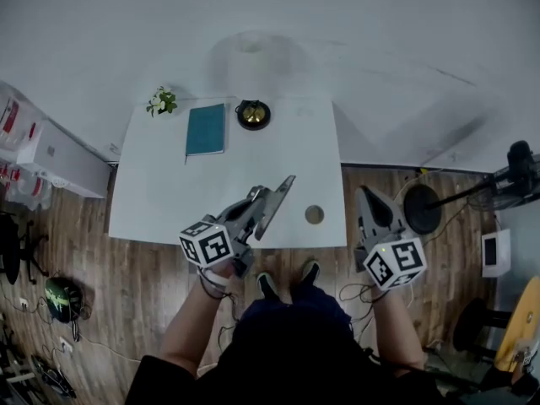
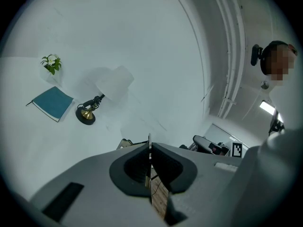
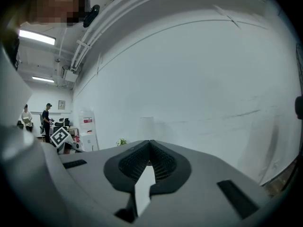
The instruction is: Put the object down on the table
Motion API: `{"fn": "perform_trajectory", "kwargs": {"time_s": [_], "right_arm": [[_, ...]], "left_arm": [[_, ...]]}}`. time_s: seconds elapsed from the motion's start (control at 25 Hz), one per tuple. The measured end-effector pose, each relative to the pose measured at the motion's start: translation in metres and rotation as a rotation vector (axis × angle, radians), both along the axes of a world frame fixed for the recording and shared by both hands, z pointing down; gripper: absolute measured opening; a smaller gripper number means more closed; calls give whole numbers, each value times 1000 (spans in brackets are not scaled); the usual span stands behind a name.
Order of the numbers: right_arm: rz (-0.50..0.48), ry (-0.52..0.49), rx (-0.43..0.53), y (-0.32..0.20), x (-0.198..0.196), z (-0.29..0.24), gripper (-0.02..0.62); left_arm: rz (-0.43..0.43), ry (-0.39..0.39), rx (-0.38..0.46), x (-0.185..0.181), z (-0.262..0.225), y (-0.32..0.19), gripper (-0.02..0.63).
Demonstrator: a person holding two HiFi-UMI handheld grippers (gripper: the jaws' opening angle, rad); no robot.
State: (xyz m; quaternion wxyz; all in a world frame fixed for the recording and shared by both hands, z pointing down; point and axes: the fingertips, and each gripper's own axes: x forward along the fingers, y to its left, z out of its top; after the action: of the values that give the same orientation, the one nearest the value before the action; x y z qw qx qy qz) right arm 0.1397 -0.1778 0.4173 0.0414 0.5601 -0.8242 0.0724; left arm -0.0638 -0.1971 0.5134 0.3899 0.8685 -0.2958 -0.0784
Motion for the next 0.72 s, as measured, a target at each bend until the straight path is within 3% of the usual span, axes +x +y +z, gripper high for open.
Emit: {"fn": "perform_trajectory", "kwargs": {"time_s": [0.72], "right_arm": [[-49,-97,-52,-149,105,37,6]], "left_arm": [[26,-168,-135,102,87,-135,6]]}}
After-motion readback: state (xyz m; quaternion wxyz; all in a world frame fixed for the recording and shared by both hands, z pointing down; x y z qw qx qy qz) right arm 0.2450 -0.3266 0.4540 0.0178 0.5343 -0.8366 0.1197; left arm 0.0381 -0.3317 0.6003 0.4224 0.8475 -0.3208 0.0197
